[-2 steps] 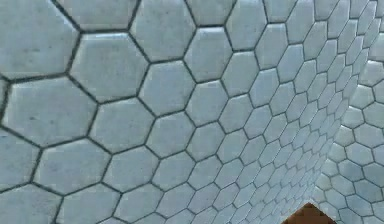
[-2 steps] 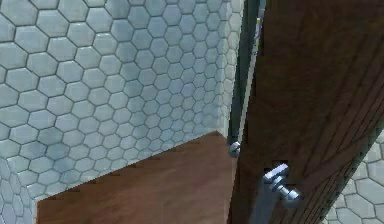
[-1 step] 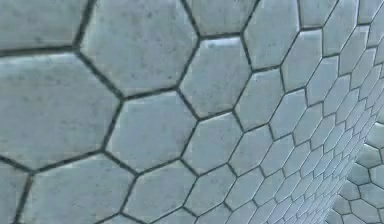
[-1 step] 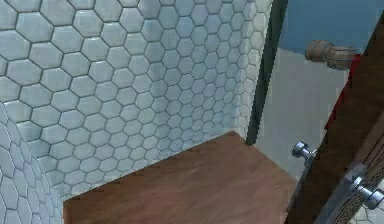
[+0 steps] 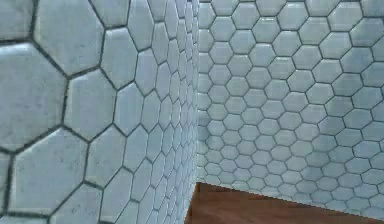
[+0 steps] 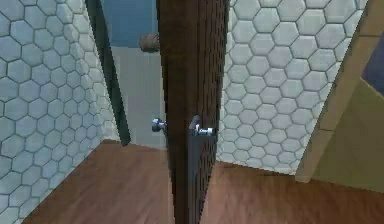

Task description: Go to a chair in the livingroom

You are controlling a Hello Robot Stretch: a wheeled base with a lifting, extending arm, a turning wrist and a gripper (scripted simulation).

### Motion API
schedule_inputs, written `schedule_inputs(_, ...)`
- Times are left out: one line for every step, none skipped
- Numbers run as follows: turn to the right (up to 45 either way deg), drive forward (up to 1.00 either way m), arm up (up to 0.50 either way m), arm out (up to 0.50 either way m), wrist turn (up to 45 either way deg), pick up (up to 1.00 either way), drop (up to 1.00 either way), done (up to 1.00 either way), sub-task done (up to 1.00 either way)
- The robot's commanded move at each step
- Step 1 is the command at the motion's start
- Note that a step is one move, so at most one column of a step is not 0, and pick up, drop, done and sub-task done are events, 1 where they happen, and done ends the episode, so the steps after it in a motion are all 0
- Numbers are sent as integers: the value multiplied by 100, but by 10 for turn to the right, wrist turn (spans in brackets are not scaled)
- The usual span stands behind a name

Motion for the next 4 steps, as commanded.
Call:
schedule_inputs(450,0,0,0,0,0,0,0,0)
schedule_inputs(450,0,0,0,0,0,0,0,0)
schedule_inputs(120,0,0,0,0,0,0,0,0)
schedule_inputs(30,0,0,0,0,0,0,0,0)
